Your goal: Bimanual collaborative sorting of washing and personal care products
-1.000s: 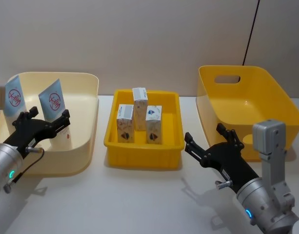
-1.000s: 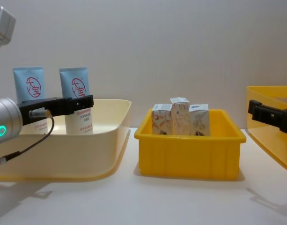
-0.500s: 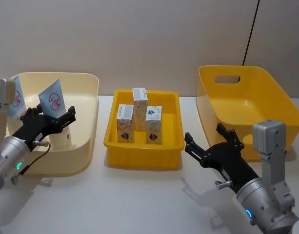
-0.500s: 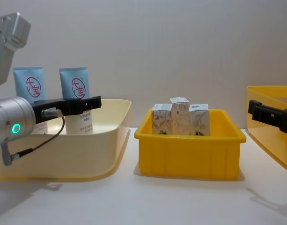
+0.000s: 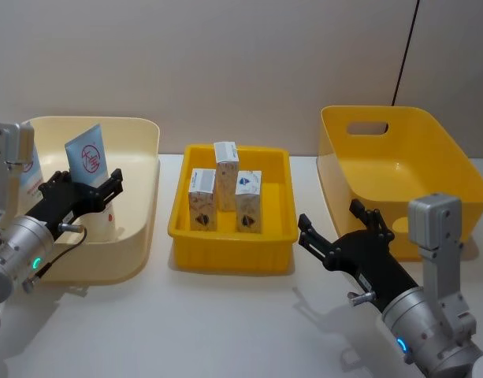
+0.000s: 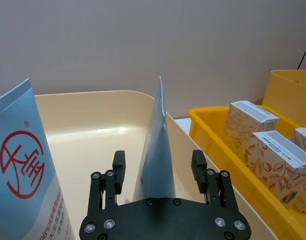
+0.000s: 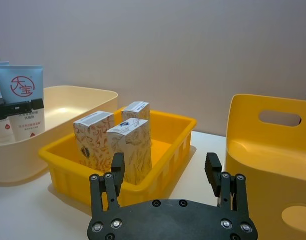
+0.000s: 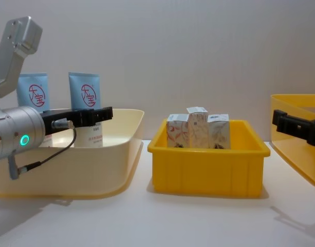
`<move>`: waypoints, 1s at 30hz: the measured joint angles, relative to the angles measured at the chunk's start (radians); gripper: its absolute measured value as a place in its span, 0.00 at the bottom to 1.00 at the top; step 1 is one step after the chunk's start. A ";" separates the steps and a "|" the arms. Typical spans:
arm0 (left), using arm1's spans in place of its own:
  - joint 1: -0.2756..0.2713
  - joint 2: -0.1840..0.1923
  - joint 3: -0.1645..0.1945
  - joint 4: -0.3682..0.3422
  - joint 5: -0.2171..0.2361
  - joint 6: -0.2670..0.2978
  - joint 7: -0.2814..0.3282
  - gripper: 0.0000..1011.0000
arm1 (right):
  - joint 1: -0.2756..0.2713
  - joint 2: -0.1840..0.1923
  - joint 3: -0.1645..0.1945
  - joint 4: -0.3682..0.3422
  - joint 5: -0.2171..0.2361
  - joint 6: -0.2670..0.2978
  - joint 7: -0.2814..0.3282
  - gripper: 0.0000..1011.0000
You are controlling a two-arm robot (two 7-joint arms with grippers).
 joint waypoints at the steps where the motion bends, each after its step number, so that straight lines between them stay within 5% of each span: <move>1: -0.001 0.000 0.000 0.001 0.001 0.000 0.000 0.83 | 0.000 0.000 0.000 0.000 0.000 0.000 0.000 0.99; 15: -0.012 -0.004 0.003 0.016 0.007 -0.002 -0.004 0.37 | 0.000 0.000 0.000 0.000 0.000 0.000 0.000 0.99; 30: -0.014 -0.005 0.004 0.020 0.009 -0.003 -0.008 0.28 | 0.000 0.000 0.000 0.000 0.000 0.000 0.000 0.99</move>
